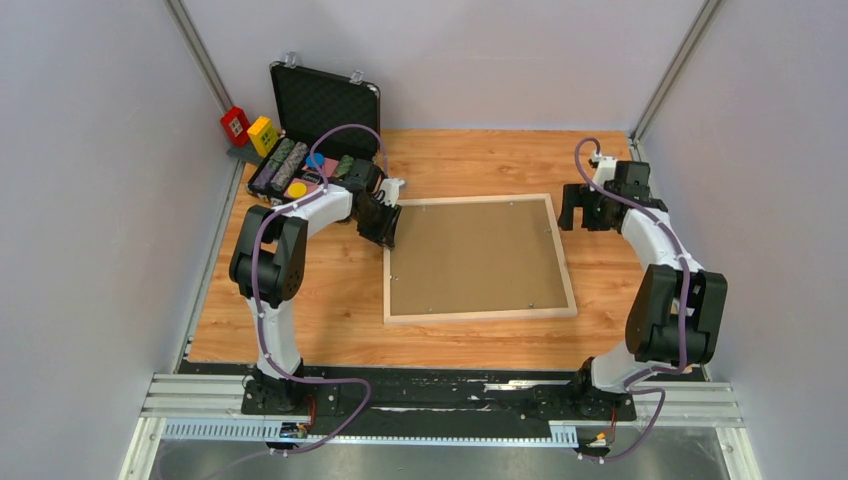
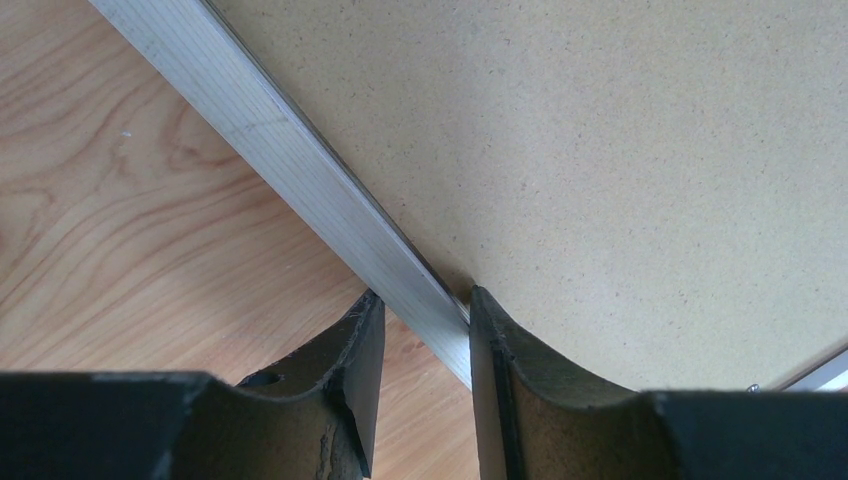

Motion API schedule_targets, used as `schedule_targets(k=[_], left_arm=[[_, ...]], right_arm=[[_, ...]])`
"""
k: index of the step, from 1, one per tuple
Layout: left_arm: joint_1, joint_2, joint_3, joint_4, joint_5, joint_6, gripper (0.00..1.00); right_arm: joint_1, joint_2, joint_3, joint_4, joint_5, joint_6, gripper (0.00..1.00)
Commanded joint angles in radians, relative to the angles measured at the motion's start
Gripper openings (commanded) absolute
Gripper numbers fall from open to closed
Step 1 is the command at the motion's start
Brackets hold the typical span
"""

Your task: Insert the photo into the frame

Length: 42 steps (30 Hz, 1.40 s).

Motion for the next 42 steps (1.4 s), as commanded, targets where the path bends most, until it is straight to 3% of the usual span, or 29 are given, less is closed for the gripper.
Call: schedule_targets(k=[1, 12, 17, 26, 42], left_arm=[[-0.020, 0.016, 0.013, 0.034, 0.062, 0.022, 0.41], [-0.020, 0.020, 0.014, 0.033, 0.053, 0.024, 0.41], [-0.020, 0.011, 0.013, 0.035, 0.044, 0.028, 0.41], [-0.020, 0.005, 0.011, 0.034, 0.035, 0.030, 0.41], [-0.022, 0.008, 0.012, 0.034, 0.051, 0.025, 0.41]], right_arm=[[-0.032, -0.064, -0.033, 0.021, 0.023, 0.043, 1.00], [-0.122, -0.128, -0.097, 0.021, -0.225, 0.088, 1.00], [-0.129, -0.086, -0.093, 0.021, -0.208, 0.135, 1.00], [-0.127, -0.010, -0.082, 0.019, -0.220, 0.082, 1.00], [-0.019, 0.198, -0.021, 0.050, -0.087, 0.049, 0.72]])
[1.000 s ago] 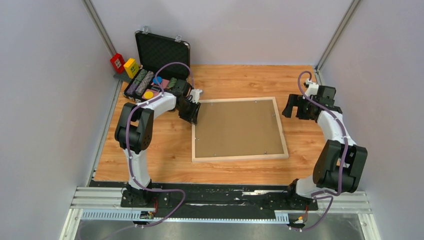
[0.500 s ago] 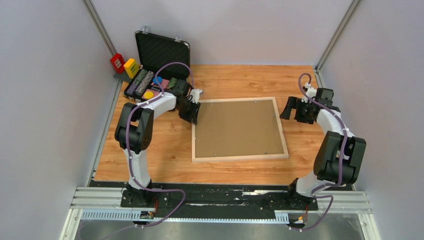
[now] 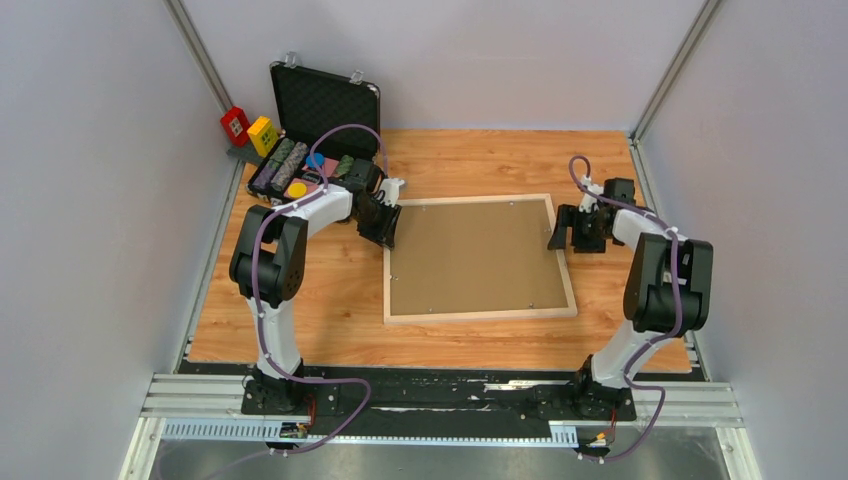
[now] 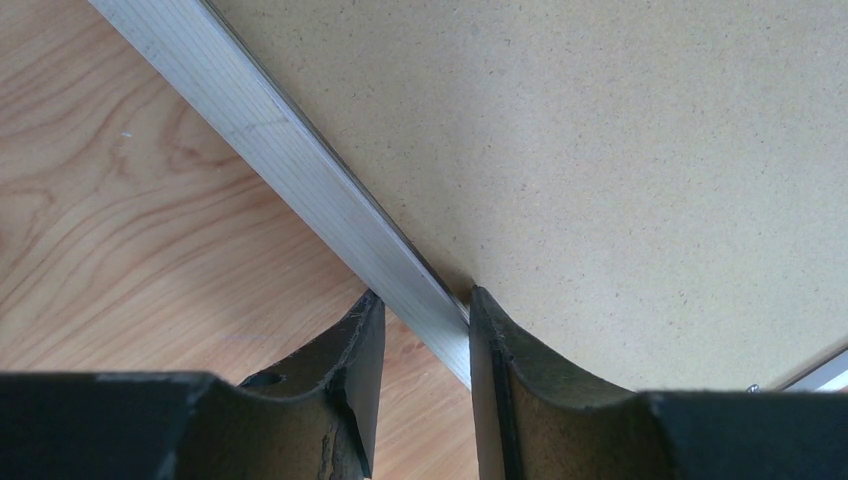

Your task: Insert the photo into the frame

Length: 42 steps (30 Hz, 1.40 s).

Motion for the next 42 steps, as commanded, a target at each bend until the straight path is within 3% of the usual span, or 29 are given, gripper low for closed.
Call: schedule_targets(k=[1, 8, 13, 20, 28, 32, 35, 38, 42], left_arm=[[-0.023, 0.006, 0.012, 0.033, 0.050, 0.026, 0.41], [-0.026, 0.025, 0.028, 0.038, 0.065, 0.026, 0.41], [-0.027, 0.071, 0.090, 0.019, 0.074, 0.036, 0.38], [-0.027, 0.152, 0.203, -0.014, 0.093, 0.013, 0.35], [-0.028, 0.252, 0.383, -0.023, 0.047, -0.037, 0.37], [-0.028, 0.306, 0.476, -0.022, 0.004, -0.060, 0.38], [-0.028, 0.330, 0.519, -0.020, -0.012, -0.070, 0.42], [-0.028, 0.320, 0.521, -0.014, -0.023, -0.081, 0.51], [-0.027, 0.273, 0.493, 0.004, -0.057, -0.088, 0.74]], right_arm=[[0.023, 0.041, 0.054, 0.047, 0.039, -0.014, 0.69], [0.032, 0.077, 0.066, 0.046, 0.077, -0.009, 0.39], [0.032, 0.094, 0.081, 0.046, 0.088, 0.014, 0.25], [0.031, 0.099, 0.108, 0.044, 0.099, 0.039, 0.11], [0.027, 0.154, 0.196, 0.043, 0.112, 0.054, 0.01], [0.022, 0.196, 0.248, 0.044, 0.125, 0.051, 0.01], [0.015, 0.216, 0.281, 0.042, 0.112, 0.051, 0.06], [0.013, 0.205, 0.286, 0.043, 0.095, 0.043, 0.21], [0.013, 0.156, 0.280, 0.042, 0.088, 0.027, 0.46]])
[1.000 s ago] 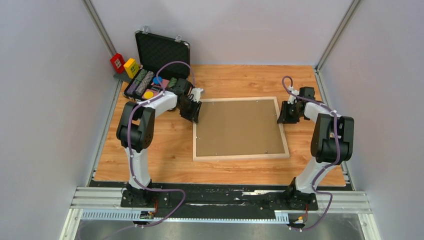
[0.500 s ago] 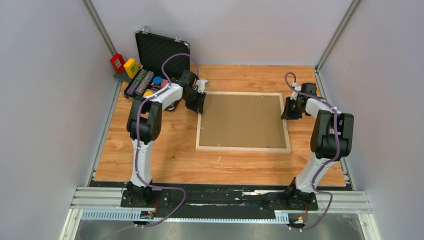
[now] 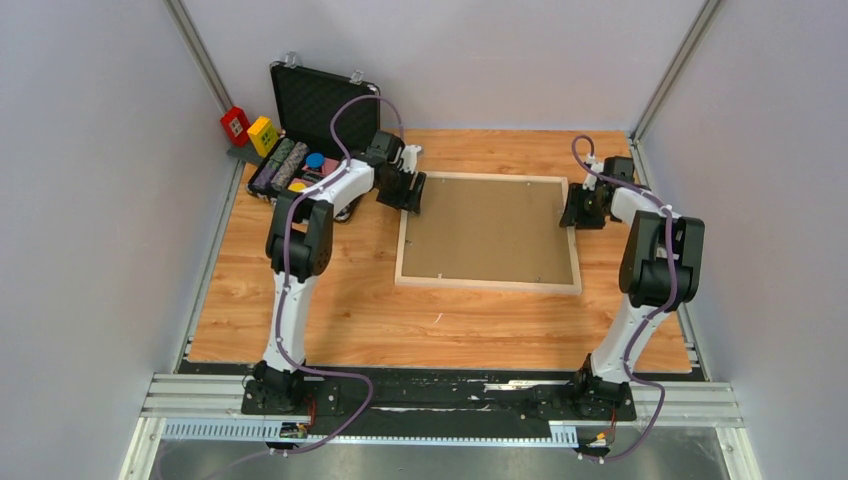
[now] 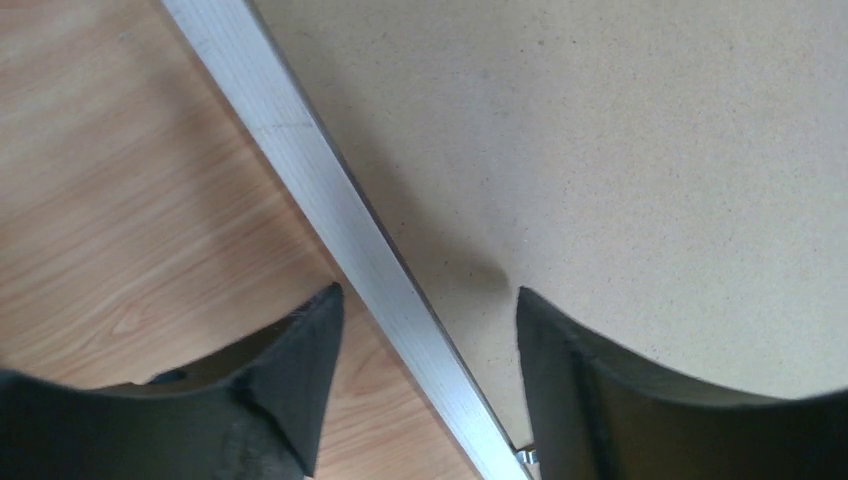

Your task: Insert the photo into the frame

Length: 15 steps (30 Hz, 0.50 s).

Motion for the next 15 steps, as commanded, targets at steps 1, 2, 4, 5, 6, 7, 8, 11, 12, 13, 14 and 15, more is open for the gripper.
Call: schedule_targets(k=[1, 2, 4, 5, 6, 7, 8, 11, 12, 13, 14, 15], left_arm=[[-0.010, -0.058, -0.002, 0.044, -0.048, -0.013, 0.80], [-0.010, -0.087, -0.019, 0.049, -0.067, -0.012, 0.82], [-0.010, -0.135, -0.048, 0.065, -0.100, -0.003, 0.88], [-0.010, -0.151, -0.056, 0.071, -0.113, 0.010, 0.92], [-0.010, -0.185, -0.072, 0.075, -0.136, 0.016, 0.93], [-0.010, -0.202, -0.081, 0.076, -0.148, 0.031, 0.96], [-0.010, -0.239, -0.101, 0.082, -0.173, 0.039, 0.98], [-0.009, -0.337, -0.172, 0.104, -0.225, 0.086, 1.00], [-0.010, -0.356, -0.188, 0.115, -0.235, 0.104, 1.00], [-0.010, -0.395, -0.218, 0.119, -0.253, 0.112, 1.00], [-0.010, -0.413, -0.233, 0.125, -0.262, 0.126, 1.00], [-0.010, -0.446, -0.262, 0.127, -0.276, 0.132, 1.00]], right_arm=[[0.000, -0.062, 0.024, 0.025, -0.019, -0.014, 0.51], [0.000, -0.079, 0.020, 0.025, -0.023, -0.017, 0.55], [0.000, -0.116, 0.009, 0.025, -0.028, -0.024, 0.64], [0.000, -0.134, 0.004, 0.025, -0.031, -0.029, 0.67], [0.001, -0.155, -0.004, 0.025, -0.035, -0.038, 0.71], [0.001, -0.177, -0.013, 0.025, -0.037, -0.048, 0.76], [0.002, -0.198, -0.023, 0.025, -0.038, -0.056, 0.80], [0.002, -0.264, -0.052, 0.025, -0.062, -0.070, 0.88], [0.002, -0.286, -0.064, 0.025, -0.079, -0.072, 0.90], [0.002, -0.306, -0.073, 0.025, -0.102, -0.075, 0.93], [0.003, -0.329, -0.086, 0.025, -0.124, -0.078, 0.98], [0.004, -0.348, -0.100, 0.025, -0.149, -0.084, 1.00]])
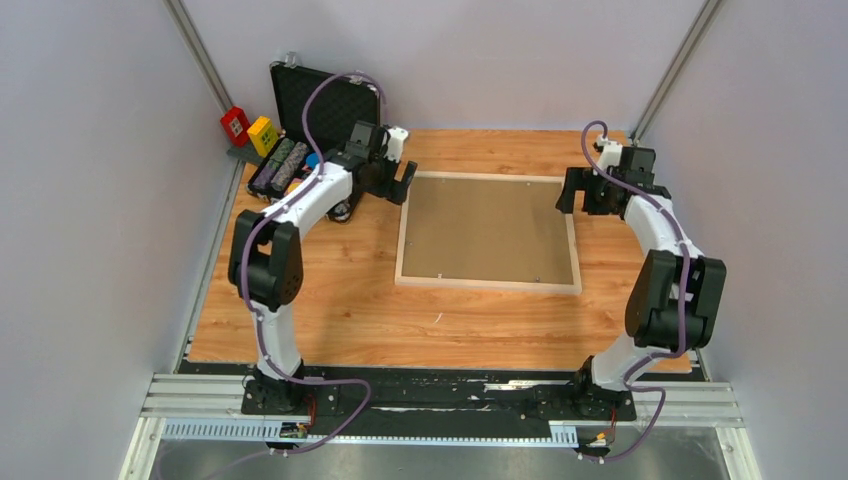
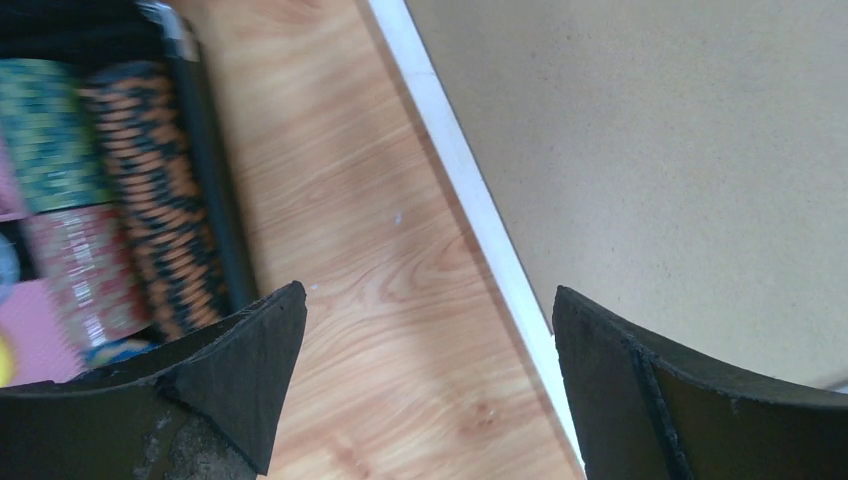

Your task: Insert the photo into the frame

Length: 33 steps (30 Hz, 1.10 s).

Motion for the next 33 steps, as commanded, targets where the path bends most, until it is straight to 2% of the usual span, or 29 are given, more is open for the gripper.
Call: schedule_targets(k=[1, 8, 17, 24, 33], left_arm=[[0.000, -0.165, -0.071, 0.064, -0.084, 0.083, 1.00], [0.000, -0.309, -0.232, 0.078, -0.053, 0.129, 1.00], [0.000, -0.447, -0.447, 0.137, 0.104, 0.223, 1.00], [0.000, -0.462, -0.477, 0.109, 0.161, 0.242, 1.00], [0.000, -0.451, -0.482, 0.117, 0.119, 0.231, 1.00]], right_arm=[[0.007, -0.113, -0.055, 0.020, -0.119, -0.042, 1.00], [0.103, -0.238, -0.146, -0.023, -0.212, -0.180, 1.00], [0.389, -0.323, -0.258, -0.071, -0.049, -0.324, 0.98], [0.585, -0.303, -0.336, -0.078, 0.072, -0.419, 0.92], [0.667, -0.249, -0.346, -0.108, 0.120, -0.493, 0.82]])
